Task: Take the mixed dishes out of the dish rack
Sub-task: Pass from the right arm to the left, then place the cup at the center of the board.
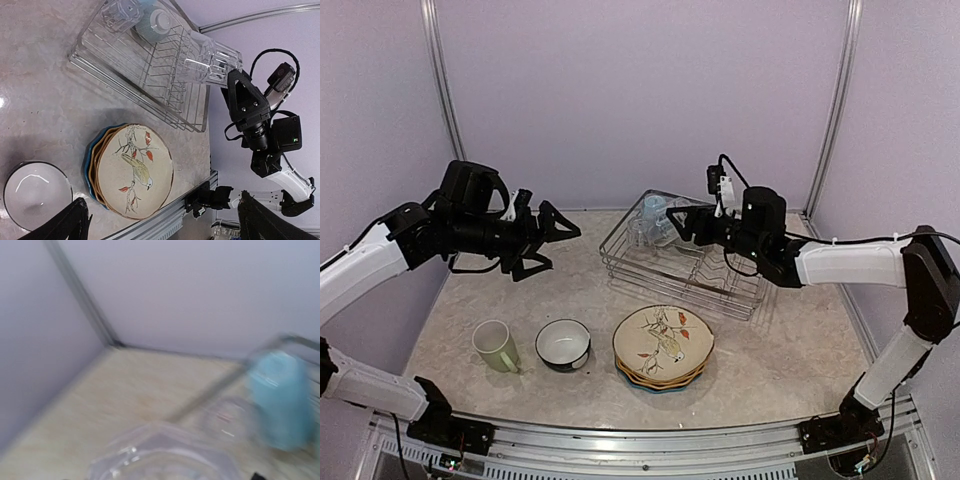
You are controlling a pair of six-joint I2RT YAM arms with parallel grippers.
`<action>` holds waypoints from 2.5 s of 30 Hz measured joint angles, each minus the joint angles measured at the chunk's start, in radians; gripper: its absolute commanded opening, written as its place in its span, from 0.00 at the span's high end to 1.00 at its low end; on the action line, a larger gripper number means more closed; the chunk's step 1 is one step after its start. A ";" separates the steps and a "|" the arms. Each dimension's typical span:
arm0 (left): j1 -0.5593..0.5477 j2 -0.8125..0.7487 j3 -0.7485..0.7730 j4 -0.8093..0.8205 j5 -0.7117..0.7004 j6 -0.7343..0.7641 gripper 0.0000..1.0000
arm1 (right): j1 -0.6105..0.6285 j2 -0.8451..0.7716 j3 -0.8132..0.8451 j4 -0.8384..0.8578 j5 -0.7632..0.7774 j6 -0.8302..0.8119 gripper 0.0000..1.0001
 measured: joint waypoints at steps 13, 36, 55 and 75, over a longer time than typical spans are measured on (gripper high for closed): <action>0.100 0.091 -0.111 0.462 0.281 -0.107 0.03 | 0.054 0.090 -0.026 0.467 -0.326 0.355 1.00; 0.108 0.129 -0.192 0.896 0.450 -0.324 0.67 | 0.146 0.259 0.090 0.690 -0.435 0.567 1.00; 0.129 0.122 -0.190 0.870 0.467 -0.340 1.00 | 0.148 0.279 0.091 0.674 -0.452 0.571 0.04; 0.204 0.192 0.244 -0.201 0.066 0.084 1.00 | 0.126 0.269 0.203 0.179 -0.267 0.260 0.00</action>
